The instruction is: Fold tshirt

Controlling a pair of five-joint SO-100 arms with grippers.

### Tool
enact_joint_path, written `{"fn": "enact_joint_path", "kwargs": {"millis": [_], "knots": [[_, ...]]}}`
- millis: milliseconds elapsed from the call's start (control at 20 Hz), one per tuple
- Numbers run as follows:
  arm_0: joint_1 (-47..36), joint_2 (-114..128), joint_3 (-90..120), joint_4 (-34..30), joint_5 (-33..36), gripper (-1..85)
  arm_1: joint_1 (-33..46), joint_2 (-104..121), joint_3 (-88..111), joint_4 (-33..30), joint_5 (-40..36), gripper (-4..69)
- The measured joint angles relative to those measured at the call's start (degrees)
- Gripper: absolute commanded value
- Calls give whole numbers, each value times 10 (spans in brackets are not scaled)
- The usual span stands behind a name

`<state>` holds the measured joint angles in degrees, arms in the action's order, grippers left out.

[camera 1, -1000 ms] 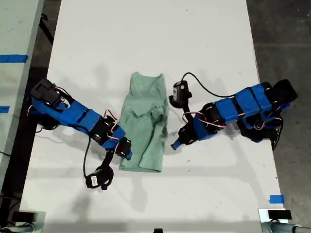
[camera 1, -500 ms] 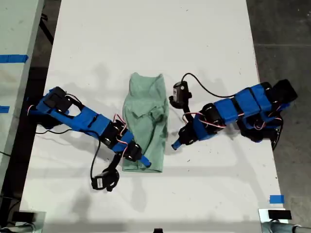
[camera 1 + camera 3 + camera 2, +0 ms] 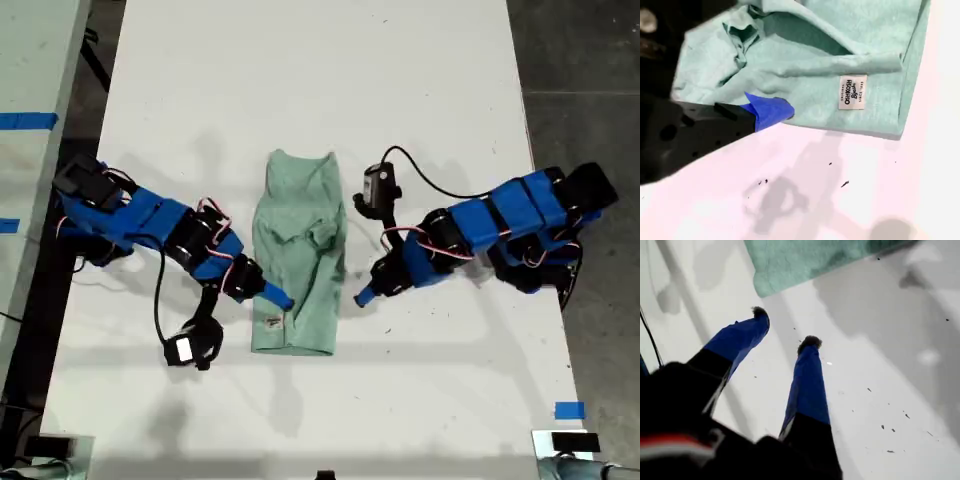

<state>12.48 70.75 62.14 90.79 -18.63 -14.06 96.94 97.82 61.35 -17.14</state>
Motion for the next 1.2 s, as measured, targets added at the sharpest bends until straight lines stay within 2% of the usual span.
{"fn": "enact_joint_path", "kwargs": {"millis": [100, 200, 300, 350, 400, 650, 800, 950, 1000, 1050, 1200], "knots": [[5, 78, 58, -27, -41, 336, -8, 5, -2, 8, 11, 166], [18, 175, 178, -129, -89, 327, -15, 4, -20, 11, 18, 172], [27, 280, 344, -273, -133, 325, -19, -27, -61, 17, 31, 209], [29, 307, 401, -321, -150, 321, -20, -52, -82, 23, 43, 225], [28, 310, 422, -335, -163, 313, -21, -76, -104, 31, 56, 231], [32, 286, 426, -342, -179, 297, -22, -237, -281, 92, 121, 264], [33, 214, 392, -341, -161, 278, -22, -347, -403, 136, 135, 262], [33, 138, 345, -329, -131, 191, -22, -394, -439, 140, 139, 260], [35, 115, 331, -328, -123, 119, -22, -406, -440, 134, 139, 260], [38, 90, 316, -328, -112, 82, -24, -425, -447, 133, 139, 260], [40, 44, 296, -328, -94, 59, -28, -469, -493, 129, 141, 261]]}}
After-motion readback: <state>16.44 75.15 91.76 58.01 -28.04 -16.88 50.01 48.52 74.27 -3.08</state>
